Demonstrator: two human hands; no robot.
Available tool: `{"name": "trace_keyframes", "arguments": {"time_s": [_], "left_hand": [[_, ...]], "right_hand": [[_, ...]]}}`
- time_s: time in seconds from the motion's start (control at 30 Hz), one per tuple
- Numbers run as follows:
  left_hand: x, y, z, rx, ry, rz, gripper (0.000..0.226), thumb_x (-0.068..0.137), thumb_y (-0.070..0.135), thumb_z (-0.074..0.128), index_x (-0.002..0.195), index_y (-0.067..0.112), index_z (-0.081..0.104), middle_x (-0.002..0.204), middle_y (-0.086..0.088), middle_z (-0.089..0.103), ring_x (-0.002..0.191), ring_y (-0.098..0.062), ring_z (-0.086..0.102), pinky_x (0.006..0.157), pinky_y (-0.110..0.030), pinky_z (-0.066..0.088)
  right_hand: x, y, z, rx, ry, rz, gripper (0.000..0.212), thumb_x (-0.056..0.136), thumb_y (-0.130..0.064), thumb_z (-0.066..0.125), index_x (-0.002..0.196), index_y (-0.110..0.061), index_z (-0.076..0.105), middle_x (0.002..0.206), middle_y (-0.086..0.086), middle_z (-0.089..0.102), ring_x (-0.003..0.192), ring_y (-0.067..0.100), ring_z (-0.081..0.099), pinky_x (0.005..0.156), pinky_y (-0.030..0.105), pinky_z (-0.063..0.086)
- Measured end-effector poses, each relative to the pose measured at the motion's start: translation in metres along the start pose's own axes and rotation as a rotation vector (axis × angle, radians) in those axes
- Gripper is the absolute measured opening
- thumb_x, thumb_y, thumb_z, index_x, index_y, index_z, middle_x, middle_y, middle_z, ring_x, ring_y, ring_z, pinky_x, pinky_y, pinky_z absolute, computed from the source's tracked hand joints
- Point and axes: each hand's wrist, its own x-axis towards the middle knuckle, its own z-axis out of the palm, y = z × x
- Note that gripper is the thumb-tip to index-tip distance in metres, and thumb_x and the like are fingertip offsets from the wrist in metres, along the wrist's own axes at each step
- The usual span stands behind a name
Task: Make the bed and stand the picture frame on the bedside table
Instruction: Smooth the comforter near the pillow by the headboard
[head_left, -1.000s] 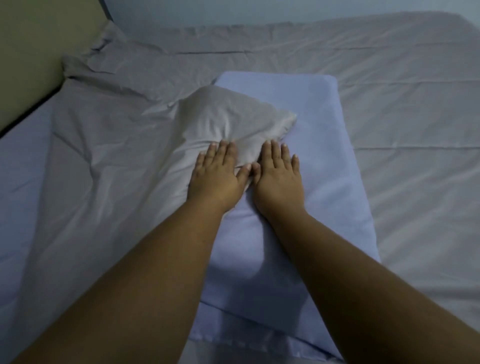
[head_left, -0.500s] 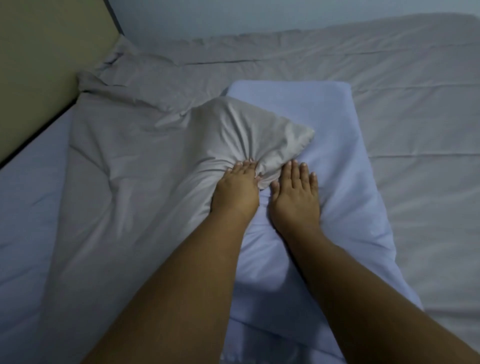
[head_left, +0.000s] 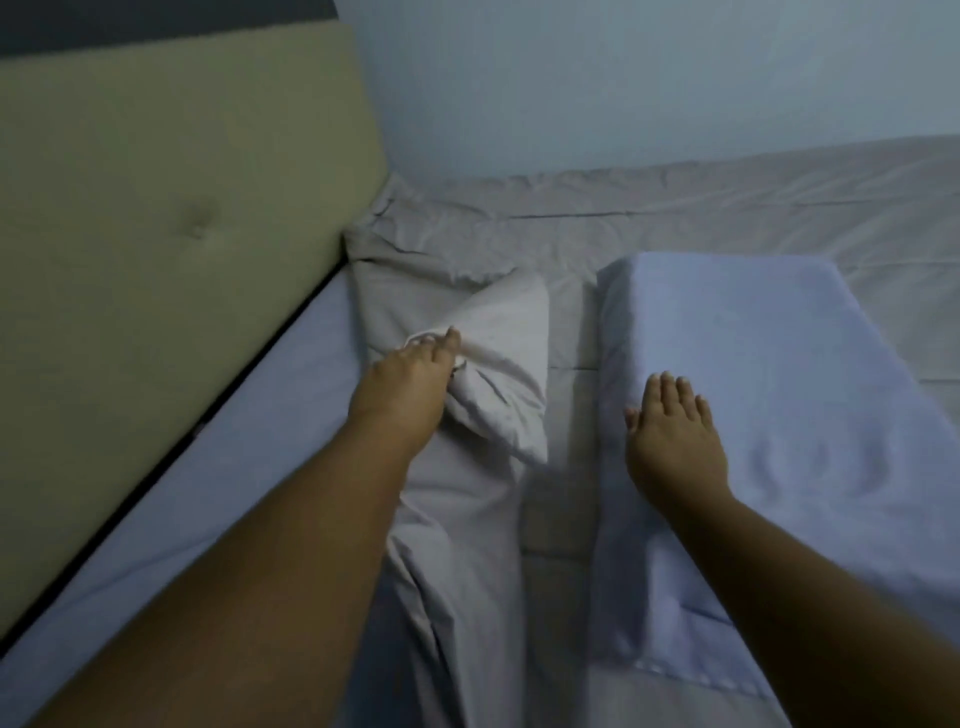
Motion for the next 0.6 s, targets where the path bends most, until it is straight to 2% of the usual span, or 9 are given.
{"name": "trace_keyframes", "arguments": {"time_s": [0.13, 0.17, 0.23, 0.27, 0.37, 0.47, 0.53, 0.57, 0.6], "left_hand": [[-0.052, -0.139, -0.005, 0.191, -0.056, 0.057, 0.059, 0.095, 0.012, 0.036, 0.150, 0.022, 0.018, 0.148, -0.017, 0.038, 0.136, -0.032, 0.038, 0.111, -0.040, 0.033], [-0.068, -0.173, -0.005, 0.231, -0.040, 0.071, 0.056, 0.093, 0.010, 0.037, 0.147, 0.022, 0.028, 0.142, -0.023, 0.044, 0.131, -0.037, 0.044, 0.107, -0.044, 0.038], [-0.105, -0.233, -0.014, 0.237, 0.005, 0.019, 0.051, 0.085, 0.010, 0.040, 0.133, 0.018, 0.053, 0.117, -0.034, 0.060, 0.104, -0.048, 0.062, 0.085, -0.053, 0.053], [-0.125, -0.257, -0.017, 0.261, -0.038, -0.041, 0.049, 0.084, 0.013, 0.041, 0.131, 0.018, 0.056, 0.113, -0.033, 0.061, 0.098, -0.047, 0.064, 0.081, -0.051, 0.055], [-0.178, -0.309, -0.004, 0.308, -0.401, -0.338, 0.051, 0.089, 0.027, 0.053, 0.138, 0.019, 0.042, 0.134, -0.015, 0.053, 0.117, -0.032, 0.057, 0.097, -0.036, 0.046], [-0.224, -0.324, 0.027, 0.178, -0.562, -0.495, 0.048, 0.080, 0.037, 0.069, 0.120, 0.014, 0.057, 0.128, -0.007, 0.060, 0.115, -0.021, 0.060, 0.096, -0.029, 0.046], [-0.257, -0.327, 0.065, 0.077, -0.615, -0.606, 0.040, 0.083, 0.033, 0.067, 0.116, 0.011, 0.059, 0.124, -0.009, 0.061, 0.114, -0.021, 0.060, 0.095, -0.026, 0.046], [-0.272, -0.329, 0.087, 0.015, -0.572, -0.679, 0.029, 0.086, 0.023, 0.065, 0.110, 0.006, 0.062, 0.118, -0.012, 0.064, 0.108, -0.022, 0.063, 0.090, -0.023, 0.048], [-0.286, -0.331, 0.108, -0.055, -0.460, -0.723, 0.019, 0.086, 0.011, 0.066, 0.102, 0.001, 0.065, 0.108, -0.017, 0.067, 0.098, -0.024, 0.067, 0.078, -0.015, 0.052]], "right_hand": [[-0.025, -0.115, 0.017, 0.055, -0.025, -0.071, 0.057, 0.101, -0.035, 0.016, 0.148, -0.003, 0.010, 0.159, 0.013, 0.008, 0.147, 0.024, 0.004, 0.119, 0.036, 0.000], [-0.032, -0.144, 0.021, 0.068, -0.039, -0.083, 0.058, 0.101, -0.036, 0.014, 0.149, -0.005, 0.008, 0.159, 0.012, 0.007, 0.147, 0.023, 0.003, 0.119, 0.035, 0.000], [-0.045, -0.197, 0.032, 0.082, -0.063, -0.116, 0.058, 0.101, -0.037, 0.012, 0.149, -0.006, 0.007, 0.159, 0.011, 0.006, 0.147, 0.022, 0.002, 0.119, 0.036, 0.000], [-0.052, -0.220, 0.037, 0.084, -0.079, -0.140, 0.058, 0.101, -0.037, 0.012, 0.149, -0.007, 0.007, 0.159, 0.010, 0.006, 0.147, 0.022, 0.002, 0.119, 0.036, 0.000], [-0.074, -0.276, 0.059, 0.072, -0.135, -0.230, 0.057, 0.101, -0.037, 0.011, 0.149, -0.007, 0.007, 0.159, 0.010, 0.006, 0.147, 0.022, 0.003, 0.119, 0.035, 0.000], [-0.095, -0.311, 0.090, 0.048, -0.192, -0.294, 0.057, 0.101, -0.037, 0.014, 0.149, -0.007, 0.007, 0.159, 0.009, 0.005, 0.147, 0.021, 0.001, 0.119, 0.035, 0.000], [-0.107, -0.327, 0.115, 0.029, -0.212, -0.338, 0.057, 0.101, -0.036, 0.016, 0.149, -0.006, 0.009, 0.159, 0.010, 0.007, 0.147, 0.021, 0.002, 0.119, 0.035, 0.000], [-0.114, -0.333, 0.128, 0.021, -0.229, -0.362, 0.057, 0.101, -0.036, 0.017, 0.149, -0.006, 0.009, 0.159, 0.010, 0.007, 0.147, 0.022, 0.002, 0.119, 0.035, -0.001], [-0.120, -0.338, 0.141, 0.014, -0.249, -0.384, 0.056, 0.101, -0.035, 0.017, 0.149, -0.006, 0.009, 0.159, 0.010, 0.007, 0.147, 0.022, 0.002, 0.119, 0.035, -0.001]]}}
